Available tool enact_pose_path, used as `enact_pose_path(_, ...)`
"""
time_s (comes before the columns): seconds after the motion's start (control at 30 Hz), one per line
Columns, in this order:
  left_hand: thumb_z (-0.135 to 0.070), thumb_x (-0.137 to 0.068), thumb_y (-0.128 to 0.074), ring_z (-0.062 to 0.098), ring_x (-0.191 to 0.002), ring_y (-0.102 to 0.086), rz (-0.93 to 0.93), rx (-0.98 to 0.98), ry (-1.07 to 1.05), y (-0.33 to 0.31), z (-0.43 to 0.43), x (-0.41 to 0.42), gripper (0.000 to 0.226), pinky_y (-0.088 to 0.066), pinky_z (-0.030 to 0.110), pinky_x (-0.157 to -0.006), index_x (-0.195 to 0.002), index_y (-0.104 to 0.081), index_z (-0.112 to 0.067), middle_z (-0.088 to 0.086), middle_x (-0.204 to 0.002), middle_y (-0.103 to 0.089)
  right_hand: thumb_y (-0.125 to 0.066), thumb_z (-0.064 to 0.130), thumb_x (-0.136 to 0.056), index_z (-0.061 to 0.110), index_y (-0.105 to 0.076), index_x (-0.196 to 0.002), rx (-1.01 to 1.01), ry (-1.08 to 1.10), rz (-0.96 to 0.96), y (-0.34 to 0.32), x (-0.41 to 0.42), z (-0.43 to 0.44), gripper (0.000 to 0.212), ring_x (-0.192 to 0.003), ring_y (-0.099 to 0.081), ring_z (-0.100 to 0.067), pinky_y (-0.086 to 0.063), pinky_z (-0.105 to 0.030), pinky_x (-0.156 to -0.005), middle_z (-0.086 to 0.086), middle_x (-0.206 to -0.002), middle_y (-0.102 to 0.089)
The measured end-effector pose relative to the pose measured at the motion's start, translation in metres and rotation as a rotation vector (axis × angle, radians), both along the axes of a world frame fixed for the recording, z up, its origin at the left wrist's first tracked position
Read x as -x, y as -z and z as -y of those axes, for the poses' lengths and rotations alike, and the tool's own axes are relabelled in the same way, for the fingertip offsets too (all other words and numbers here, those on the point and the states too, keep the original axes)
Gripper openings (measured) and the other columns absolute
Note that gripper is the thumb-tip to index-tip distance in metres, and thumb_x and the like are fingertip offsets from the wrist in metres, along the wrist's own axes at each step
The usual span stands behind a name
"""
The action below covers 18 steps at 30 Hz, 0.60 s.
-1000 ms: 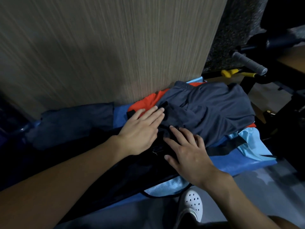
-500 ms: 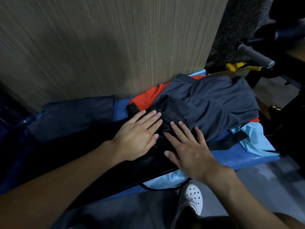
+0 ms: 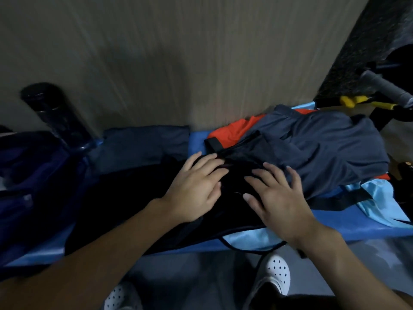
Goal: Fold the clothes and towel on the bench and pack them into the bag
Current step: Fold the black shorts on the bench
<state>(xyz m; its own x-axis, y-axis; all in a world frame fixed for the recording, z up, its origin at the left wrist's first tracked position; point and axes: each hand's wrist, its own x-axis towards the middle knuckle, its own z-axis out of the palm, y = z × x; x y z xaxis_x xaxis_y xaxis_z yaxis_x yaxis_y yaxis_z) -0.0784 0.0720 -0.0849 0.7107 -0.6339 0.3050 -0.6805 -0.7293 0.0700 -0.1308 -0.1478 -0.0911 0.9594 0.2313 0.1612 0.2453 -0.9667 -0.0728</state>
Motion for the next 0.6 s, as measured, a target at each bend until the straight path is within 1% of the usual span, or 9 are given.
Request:
enact_pose_path(0.07, -0.024, -0.089, -0.046, 0.021, -0.125, -0.052, -0.052, 0.163, -0.162, -0.003, -0.032, 0.024, 0.037, -0.036, 0.044, -0.11, -0.118, -0.068, -0.016, 0.0, -0.127, -0.063, -0.036, 0.047, -0.092, 0.021, -0.066, -0.119, -0.065, -0.051, 0.067, -0.009, -0.001, -0.016, 0.048, -0.129, -0.048, -0.025, -0.03, -0.054, -0.108, 0.001, -0.121, -0.063)
enact_pose_path(0.17, -0.017, -0.09, -0.056, 0.018, -0.115, -0.056, -0.189, 0.356, -0.483, 0.002, -0.088, 0.059, 0.027, -0.045, 0.046, -0.101, -0.115, -0.067, -0.02, -0.005, -0.119, -0.063, -0.037, 0.044, -0.092, 0.022, -0.066, -0.116, -0.129, -0.166, 0.051, -0.016, -0.007, -0.052, 0.043, -0.125, -0.049, -0.023, -0.027, -0.044, -0.105, 0.005, -0.117, -0.063)
enact_pose_path(0.23, -0.012, -0.091, -0.062, 0.018, -0.109, -0.056, -0.24, 0.487, -0.652, 0.009, -0.124, 0.08, 0.025, -0.048, 0.047, -0.097, -0.114, -0.066, -0.021, -0.007, -0.115, -0.062, -0.036, 0.044, -0.092, 0.022, -0.065, -0.117, -0.155, -0.254, 0.018, -0.019, -0.012, -0.087, 0.044, -0.123, -0.05, -0.022, -0.026, -0.04, -0.102, 0.006, -0.116, -0.063)
enact_pose_path(0.3, -0.012, -0.091, -0.064, 0.019, -0.109, -0.053, -0.271, 0.551, -0.81, 0.013, -0.154, 0.097, 0.026, -0.047, 0.048, -0.097, -0.117, -0.065, -0.02, -0.005, -0.117, -0.061, -0.036, 0.044, -0.092, 0.021, -0.064, -0.121, -0.196, -0.347, -0.015, -0.023, -0.019, -0.125, 0.046, -0.123, -0.049, -0.02, -0.027, -0.037, -0.101, 0.006, -0.119, -0.062)
enact_pose_path(0.37, -0.017, -0.092, -0.065, 0.019, -0.113, -0.05, -0.288, 0.584, -0.946, 0.017, -0.176, 0.109, 0.029, -0.045, 0.046, -0.101, -0.121, -0.063, -0.02, -0.001, -0.123, -0.057, -0.042, 0.041, -0.097, 0.021, -0.059, -0.128, -0.246, -0.419, -0.083, -0.029, -0.027, -0.165, 0.041, -0.125, -0.046, -0.018, -0.027, -0.031, -0.098, 0.006, -0.125, -0.058)
enact_pose_path(0.43, -0.024, -0.091, -0.067, 0.019, -0.113, -0.05, -0.305, 0.644, -1.05, 0.02, -0.192, 0.121, 0.033, -0.045, 0.045, -0.101, -0.123, -0.059, -0.022, -0.001, -0.125, -0.051, -0.048, 0.035, -0.1, 0.02, -0.054, -0.135, -0.287, -0.472, -0.167, -0.033, -0.04, -0.202, 0.038, -0.126, -0.044, -0.015, -0.026, -0.027, -0.096, 0.005, -0.131, -0.055)
enact_pose_path(0.47, -0.028, -0.09, -0.068, 0.019, -0.113, -0.05, -0.318, 0.681, -1.085, 0.022, -0.198, 0.126, 0.036, -0.046, 0.045, -0.1, -0.124, -0.057, -0.023, -0.003, -0.125, -0.048, -0.049, 0.034, -0.1, 0.02, -0.052, -0.137, -0.3, -0.488, -0.201, -0.034, -0.047, -0.22, 0.039, -0.126, -0.043, -0.015, -0.027, -0.027, -0.098, 0.005, -0.132, -0.054)
enact_pose_path(0.53, -0.033, -0.088, -0.07, 0.02, -0.112, -0.051, -0.356, 0.739, -1.123, 0.027, -0.207, 0.135, 0.042, -0.048, 0.043, -0.097, -0.125, -0.054, -0.022, -0.003, -0.123, -0.044, -0.051, 0.033, -0.1, 0.02, -0.05, -0.138, -0.299, -0.507, -0.258, -0.033, -0.063, -0.252, 0.04, -0.127, -0.044, -0.016, -0.031, -0.032, -0.105, 0.004, -0.134, -0.053)
enact_pose_path(0.6, -0.031, -0.086, -0.074, 0.02, -0.111, -0.05, -0.352, 0.784, -1.119, 0.032, -0.21, 0.14, 0.045, -0.046, 0.032, -0.094, -0.123, -0.053, -0.016, -0.003, -0.118, -0.043, -0.053, 0.033, -0.099, 0.02, -0.046, -0.141, -0.24, -0.53, -0.299, -0.03, -0.077, -0.277, 0.045, -0.131, -0.042, -0.017, -0.032, -0.039, -0.111, 0.003, -0.139, -0.051)
